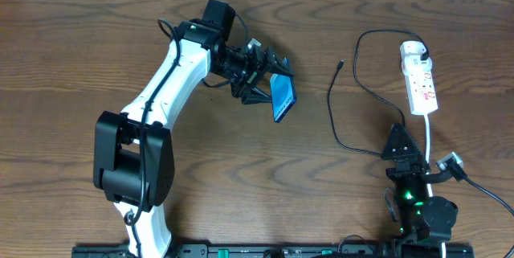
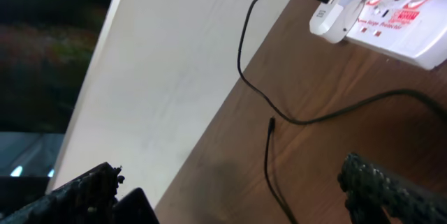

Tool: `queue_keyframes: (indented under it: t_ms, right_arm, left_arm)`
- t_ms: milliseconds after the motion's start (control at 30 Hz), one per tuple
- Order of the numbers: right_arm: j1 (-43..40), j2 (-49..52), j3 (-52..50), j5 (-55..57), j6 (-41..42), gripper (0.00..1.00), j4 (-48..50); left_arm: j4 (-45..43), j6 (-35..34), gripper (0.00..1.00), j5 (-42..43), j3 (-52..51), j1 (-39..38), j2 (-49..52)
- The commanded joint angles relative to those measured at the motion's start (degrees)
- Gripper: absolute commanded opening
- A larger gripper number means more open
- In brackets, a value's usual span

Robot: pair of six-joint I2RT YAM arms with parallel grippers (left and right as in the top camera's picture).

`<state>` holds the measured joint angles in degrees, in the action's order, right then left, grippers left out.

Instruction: Plug charger to phone and switch on socket

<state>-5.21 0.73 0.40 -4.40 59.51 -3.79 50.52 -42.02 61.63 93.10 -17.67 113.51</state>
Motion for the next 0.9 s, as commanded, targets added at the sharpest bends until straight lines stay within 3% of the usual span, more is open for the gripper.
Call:
queue_keyframes:
  t_ms: [0, 267, 367, 533, 867]
  right_arm:
    - [0.4, -0.1, -0.1, -0.6, 2.6, 0.99, -0.1]
    - [0.4, -0.1, -0.1, 3.8, 2.6, 0.99, 0.4]
    - [0.4, -0.1, -0.1, 0.0, 1.4, 0.99, 1.0]
    - [0.4, -0.1, -0.1, -11.3, -14.0, 0.99, 9.0]
    - [0.4, 2.5, 6.8, -17.2, -13.9, 0.99, 9.4]
  left_arm:
    - [-0.1, -0.3, 0.71, 2.9, -0.1, 0.3, -1.7]
    - [-0.6, -0.3, 0.71, 2.9, -0.1, 0.3, -1.7]
    - [-1.7, -0.3, 0.71, 2.9, -0.1, 0.3, -1.7]
    - [-2.2, -0.3, 0.71, 2.9, -0.1, 0.3, -1.7]
    - [-2.3, -0.3, 0.71, 2.8, -0.1, 0.3, -1.7]
